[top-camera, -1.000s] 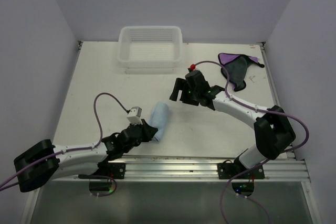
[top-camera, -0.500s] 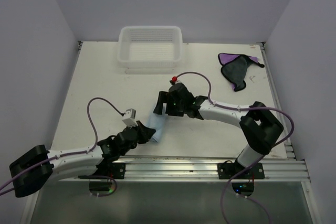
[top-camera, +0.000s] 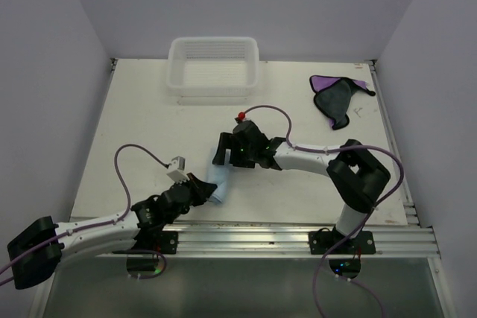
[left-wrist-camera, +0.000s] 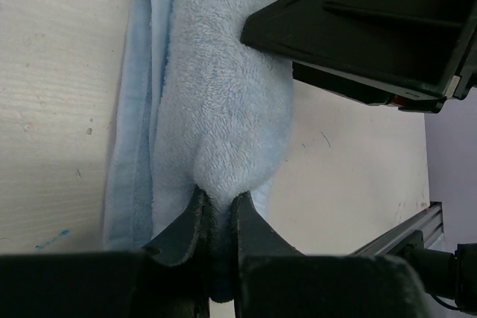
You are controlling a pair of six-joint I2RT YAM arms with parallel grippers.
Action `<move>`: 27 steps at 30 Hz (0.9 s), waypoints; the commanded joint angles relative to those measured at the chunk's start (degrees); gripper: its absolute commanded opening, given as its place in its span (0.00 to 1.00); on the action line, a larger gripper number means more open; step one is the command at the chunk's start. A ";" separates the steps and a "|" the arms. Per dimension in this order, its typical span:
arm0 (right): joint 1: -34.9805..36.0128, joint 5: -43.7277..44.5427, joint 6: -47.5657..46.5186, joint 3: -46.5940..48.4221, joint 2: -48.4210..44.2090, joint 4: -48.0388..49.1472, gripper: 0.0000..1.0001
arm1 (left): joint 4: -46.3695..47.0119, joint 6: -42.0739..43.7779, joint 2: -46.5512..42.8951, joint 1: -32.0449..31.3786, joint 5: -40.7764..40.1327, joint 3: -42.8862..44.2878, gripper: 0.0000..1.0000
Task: Roll the towels
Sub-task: Roll the towel
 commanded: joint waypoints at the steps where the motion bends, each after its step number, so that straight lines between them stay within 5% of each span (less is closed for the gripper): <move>1: 1.31 -1.05 1.40 1.91 1.39 4.37 0.88 | -1.89 -2.51 0.63 0.30 -0.60 -5.68 0.00; 22: 3.77 4.74 1.93 8.23 6.93 -2.11 0.65 | 0.67 -3.93 -0.33 0.30 0.19 -8.15 0.01; 27: 4.12 7.38 1.84 10.78 7.64 -7.91 0.58 | -1.18 -2.17 0.19 0.30 0.10 -6.30 0.29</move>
